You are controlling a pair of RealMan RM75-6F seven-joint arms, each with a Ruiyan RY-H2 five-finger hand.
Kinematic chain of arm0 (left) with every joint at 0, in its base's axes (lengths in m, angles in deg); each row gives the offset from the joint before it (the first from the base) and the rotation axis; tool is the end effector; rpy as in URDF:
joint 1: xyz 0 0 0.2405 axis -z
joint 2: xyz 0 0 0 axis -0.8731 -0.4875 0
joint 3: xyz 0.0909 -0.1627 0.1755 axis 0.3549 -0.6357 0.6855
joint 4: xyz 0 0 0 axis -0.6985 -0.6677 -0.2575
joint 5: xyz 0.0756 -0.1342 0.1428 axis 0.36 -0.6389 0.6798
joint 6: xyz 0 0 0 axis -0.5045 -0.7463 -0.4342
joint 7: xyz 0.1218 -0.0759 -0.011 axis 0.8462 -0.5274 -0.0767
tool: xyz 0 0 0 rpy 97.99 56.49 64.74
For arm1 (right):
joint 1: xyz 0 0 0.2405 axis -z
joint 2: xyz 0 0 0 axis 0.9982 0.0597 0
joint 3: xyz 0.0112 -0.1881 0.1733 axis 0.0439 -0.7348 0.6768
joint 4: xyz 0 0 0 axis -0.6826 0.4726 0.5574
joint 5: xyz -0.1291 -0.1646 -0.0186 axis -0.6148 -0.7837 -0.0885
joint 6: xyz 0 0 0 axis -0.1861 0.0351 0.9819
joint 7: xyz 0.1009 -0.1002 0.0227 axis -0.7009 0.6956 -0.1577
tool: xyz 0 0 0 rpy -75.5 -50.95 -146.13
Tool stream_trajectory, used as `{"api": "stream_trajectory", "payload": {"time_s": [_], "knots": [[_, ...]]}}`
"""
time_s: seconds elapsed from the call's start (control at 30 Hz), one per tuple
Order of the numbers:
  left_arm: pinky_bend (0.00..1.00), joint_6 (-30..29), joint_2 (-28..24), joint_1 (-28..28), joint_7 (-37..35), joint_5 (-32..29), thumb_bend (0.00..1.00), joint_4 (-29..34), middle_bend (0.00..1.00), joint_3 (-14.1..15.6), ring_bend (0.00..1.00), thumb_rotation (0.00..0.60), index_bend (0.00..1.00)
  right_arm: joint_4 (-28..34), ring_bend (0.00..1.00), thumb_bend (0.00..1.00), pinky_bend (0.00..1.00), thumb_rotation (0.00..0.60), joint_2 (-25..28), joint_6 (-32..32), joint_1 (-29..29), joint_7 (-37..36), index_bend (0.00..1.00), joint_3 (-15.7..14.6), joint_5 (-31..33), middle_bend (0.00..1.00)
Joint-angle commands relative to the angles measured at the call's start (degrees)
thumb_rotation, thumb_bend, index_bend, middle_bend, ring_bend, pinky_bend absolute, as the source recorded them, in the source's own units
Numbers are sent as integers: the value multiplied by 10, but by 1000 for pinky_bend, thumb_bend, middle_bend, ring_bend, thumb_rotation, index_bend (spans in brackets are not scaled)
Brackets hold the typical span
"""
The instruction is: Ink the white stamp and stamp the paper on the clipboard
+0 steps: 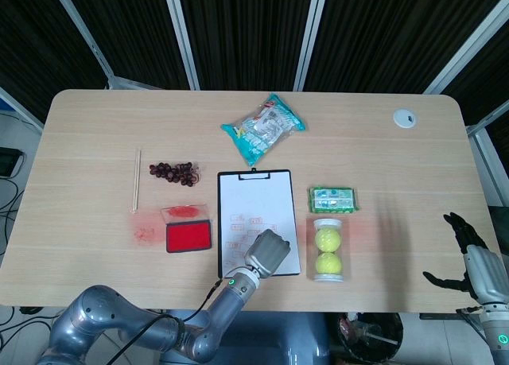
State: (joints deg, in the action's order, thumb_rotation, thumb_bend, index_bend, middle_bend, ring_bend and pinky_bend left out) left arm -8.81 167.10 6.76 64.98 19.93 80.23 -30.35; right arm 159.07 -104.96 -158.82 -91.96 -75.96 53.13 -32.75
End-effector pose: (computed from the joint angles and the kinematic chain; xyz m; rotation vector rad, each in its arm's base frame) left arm 0.0189 0.2582 -0.1701 -2.2545 -0.3688 -0.6019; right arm -0.3204 -0.1839 0.1703 1.2232 -1.3009 0.9841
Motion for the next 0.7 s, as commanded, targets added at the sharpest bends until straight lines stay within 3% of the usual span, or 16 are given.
{"api": "stream_trajectory", "payload": {"time_s": [0.03,0.37,0.7], "knots": [[1000,-2,-4,0,-1,5,422,4,772,-1,955,600,722,0,0,152,135,600,0,0,0,0,0,0,0,0],[1000,-27,-39,0,-2,27,422,64,774,-20,955,600,722,-2,0,152,135,600,-2,-4,1,3,0,1,-2,0],[1000,-58,-108,-12,-2,44,422,147,775,-26,955,600,722,-2,0,153,135,600,-4,-8,2,11,0,1,-2,0]]}}
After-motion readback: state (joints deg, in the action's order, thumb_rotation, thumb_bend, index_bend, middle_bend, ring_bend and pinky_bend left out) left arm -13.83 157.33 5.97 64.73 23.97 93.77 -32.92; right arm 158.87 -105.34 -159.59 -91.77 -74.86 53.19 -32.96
